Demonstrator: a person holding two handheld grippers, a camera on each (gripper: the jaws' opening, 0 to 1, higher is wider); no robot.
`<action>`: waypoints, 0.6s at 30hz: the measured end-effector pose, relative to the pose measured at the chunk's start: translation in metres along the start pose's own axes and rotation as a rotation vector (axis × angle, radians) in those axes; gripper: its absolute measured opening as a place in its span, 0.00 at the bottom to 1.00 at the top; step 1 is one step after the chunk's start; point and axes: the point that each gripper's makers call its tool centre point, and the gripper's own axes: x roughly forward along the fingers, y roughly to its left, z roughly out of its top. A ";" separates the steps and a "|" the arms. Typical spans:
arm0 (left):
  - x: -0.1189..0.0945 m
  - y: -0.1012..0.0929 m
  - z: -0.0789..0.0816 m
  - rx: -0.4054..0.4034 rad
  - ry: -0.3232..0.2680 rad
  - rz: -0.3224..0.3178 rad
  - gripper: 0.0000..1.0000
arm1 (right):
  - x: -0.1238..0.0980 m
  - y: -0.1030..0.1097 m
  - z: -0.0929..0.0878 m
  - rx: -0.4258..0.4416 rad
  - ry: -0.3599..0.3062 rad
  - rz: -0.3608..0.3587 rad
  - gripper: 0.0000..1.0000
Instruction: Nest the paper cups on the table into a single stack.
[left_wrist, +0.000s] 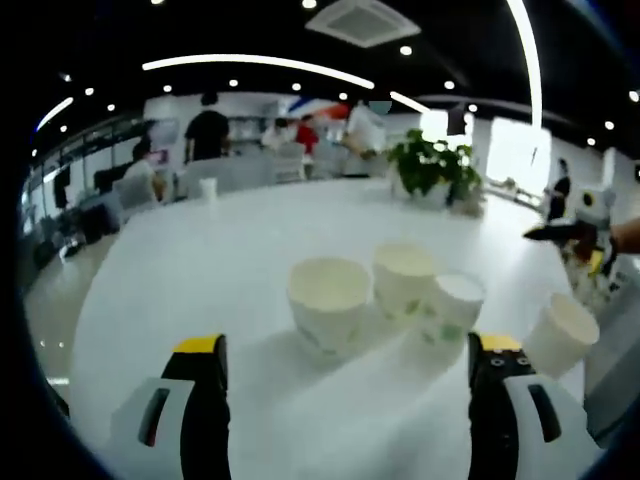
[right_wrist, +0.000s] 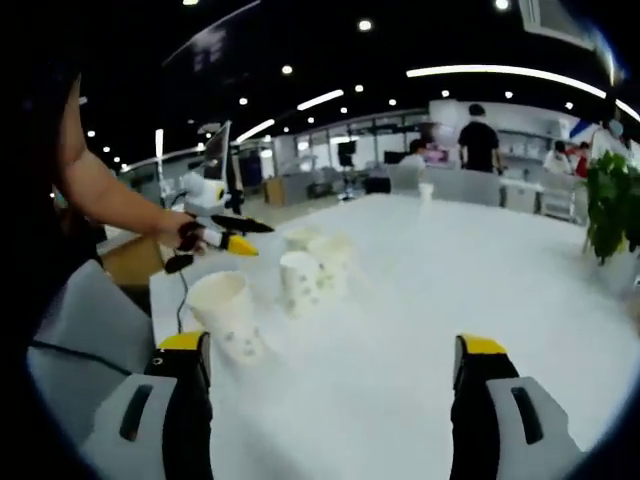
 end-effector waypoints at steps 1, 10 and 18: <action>0.002 0.001 0.001 0.005 0.000 0.000 0.98 | 0.000 0.000 0.000 0.002 0.000 0.000 1.00; 0.025 0.010 0.007 0.052 -0.001 -0.013 0.91 | 0.002 0.000 0.003 0.028 -0.013 -0.012 1.00; 0.040 0.008 0.014 0.050 -0.014 -0.015 0.85 | 0.003 -0.001 0.002 0.031 -0.009 -0.018 1.00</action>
